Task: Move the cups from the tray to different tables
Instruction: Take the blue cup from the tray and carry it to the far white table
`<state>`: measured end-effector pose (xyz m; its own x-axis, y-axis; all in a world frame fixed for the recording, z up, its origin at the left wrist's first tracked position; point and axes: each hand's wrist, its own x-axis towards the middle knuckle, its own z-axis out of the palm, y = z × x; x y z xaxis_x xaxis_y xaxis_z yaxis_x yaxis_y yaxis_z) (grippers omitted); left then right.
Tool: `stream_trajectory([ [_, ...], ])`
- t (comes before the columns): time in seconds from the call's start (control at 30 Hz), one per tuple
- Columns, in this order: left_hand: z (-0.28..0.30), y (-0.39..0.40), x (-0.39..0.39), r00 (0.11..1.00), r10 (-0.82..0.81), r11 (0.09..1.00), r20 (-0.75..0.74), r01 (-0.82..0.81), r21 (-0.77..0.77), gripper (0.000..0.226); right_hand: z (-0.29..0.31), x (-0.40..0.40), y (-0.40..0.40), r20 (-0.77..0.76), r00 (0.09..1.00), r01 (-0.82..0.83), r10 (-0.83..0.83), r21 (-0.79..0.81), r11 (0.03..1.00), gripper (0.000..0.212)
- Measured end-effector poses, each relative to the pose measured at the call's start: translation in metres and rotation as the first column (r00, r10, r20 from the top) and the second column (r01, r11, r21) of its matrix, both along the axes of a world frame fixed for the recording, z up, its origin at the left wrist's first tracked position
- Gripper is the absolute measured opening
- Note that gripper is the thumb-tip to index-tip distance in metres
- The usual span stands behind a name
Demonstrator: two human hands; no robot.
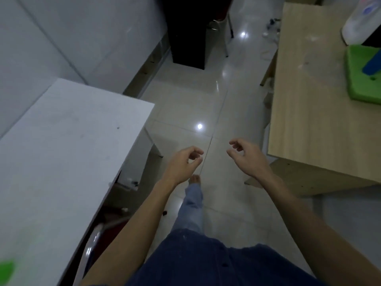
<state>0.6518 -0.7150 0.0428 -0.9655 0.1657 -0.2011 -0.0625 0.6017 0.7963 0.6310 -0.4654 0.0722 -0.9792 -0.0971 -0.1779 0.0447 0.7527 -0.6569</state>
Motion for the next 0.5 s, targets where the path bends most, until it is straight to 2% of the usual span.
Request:
stream_trajectory([
  [0.2,-0.01,0.033,-0.179,0.99,-0.127,0.992,0.068,0.126,0.013,0.016,-0.016,-0.13,0.045,0.064,0.974,0.222,-0.218,-0.06,0.973,0.037],
  [0.5,0.002,0.137,-0.408,0.913,-0.398,0.915,0.091,0.402,-0.027,0.018,-0.025,-0.283,0.127,0.095,0.849,0.528,-0.519,-0.115,0.842,0.035],
])
